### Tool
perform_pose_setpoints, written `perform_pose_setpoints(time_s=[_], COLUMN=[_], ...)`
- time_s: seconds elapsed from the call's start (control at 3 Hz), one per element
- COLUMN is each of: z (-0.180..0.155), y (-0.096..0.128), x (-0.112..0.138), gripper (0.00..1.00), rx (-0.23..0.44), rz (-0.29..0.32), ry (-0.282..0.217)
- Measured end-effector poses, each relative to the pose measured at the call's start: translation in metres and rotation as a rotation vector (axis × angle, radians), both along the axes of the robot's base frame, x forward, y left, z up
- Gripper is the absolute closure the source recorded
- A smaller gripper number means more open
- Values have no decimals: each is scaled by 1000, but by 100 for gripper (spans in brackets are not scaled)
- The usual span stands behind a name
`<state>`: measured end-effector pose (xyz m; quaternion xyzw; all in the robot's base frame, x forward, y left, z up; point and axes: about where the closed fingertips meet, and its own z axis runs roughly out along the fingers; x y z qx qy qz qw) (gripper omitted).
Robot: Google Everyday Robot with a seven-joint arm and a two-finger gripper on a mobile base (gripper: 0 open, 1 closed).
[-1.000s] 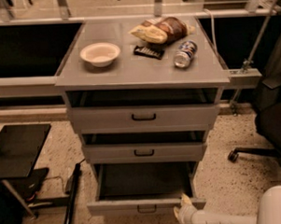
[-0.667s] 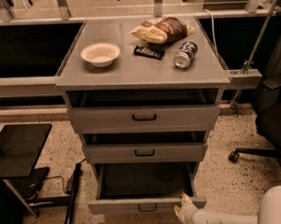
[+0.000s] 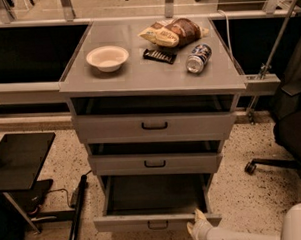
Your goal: Open bottom drawer
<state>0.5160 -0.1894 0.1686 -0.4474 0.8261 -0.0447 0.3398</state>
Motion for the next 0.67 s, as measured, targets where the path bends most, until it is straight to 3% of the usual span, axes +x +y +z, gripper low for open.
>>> perform_pose_setpoints(time_s=[0.67], z=[1], y=[-2], x=[-9], gripper=[100], rx=[3], rz=[-8], ry=[-6])
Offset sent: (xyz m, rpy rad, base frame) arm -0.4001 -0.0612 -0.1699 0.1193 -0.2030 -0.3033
